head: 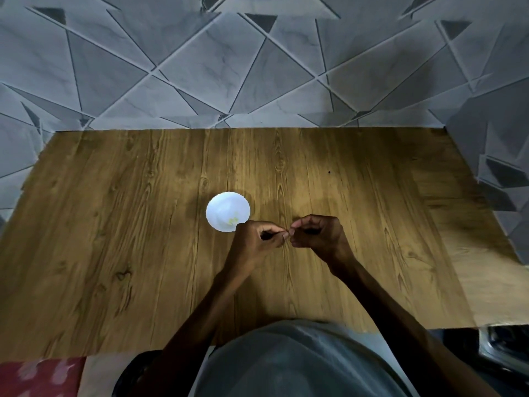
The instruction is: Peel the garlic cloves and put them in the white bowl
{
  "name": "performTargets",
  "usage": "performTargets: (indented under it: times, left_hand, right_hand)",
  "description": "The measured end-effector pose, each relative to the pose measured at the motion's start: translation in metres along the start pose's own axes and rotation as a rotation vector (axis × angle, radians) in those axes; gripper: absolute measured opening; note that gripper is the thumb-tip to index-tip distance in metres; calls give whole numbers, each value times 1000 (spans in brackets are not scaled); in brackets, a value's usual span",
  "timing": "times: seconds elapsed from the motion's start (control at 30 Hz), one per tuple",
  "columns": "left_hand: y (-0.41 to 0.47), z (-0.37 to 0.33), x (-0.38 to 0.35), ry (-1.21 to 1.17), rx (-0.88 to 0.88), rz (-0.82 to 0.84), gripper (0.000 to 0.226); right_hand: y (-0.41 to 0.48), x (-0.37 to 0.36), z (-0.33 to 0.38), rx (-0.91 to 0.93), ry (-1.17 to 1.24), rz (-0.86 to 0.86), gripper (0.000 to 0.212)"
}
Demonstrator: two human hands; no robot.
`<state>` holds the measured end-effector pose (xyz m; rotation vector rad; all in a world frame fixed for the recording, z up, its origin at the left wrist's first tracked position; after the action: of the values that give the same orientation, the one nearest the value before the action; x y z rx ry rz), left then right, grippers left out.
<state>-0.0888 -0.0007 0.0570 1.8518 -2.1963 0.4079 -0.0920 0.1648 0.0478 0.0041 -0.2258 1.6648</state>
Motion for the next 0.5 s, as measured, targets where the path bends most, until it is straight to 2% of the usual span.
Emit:
performTargets:
  times: [0.07, 0.13, 0.27, 0.5]
  left_hand:
    - [1, 5, -1, -77, 55, 9, 11]
    - [0, 11, -3, -254, 159, 12, 14]
    - [-3, 18, -9, -493, 305, 22, 17]
    - [-4, 19, -10, -498, 322, 0, 16]
  right_hand:
    - [-1, -1, -1, -26, 103, 39, 19]
    - [-1, -2, 0, -37, 188, 98, 22]
    - [1, -3, 3, -9, 195, 168, 23]
    - [6, -5, 3, 58, -36, 99, 10]
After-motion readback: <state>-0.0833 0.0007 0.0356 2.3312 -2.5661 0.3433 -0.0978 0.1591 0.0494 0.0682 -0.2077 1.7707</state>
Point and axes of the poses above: each hand's wrist, its own y-axis towards the middle knuckle, its own x-axis out of the back of the hand, z = x × y, the point moved 6 cm from there along y, towards the middle knuckle, and after that the axes turned 4 degrees about x, right-handed, at the moved point
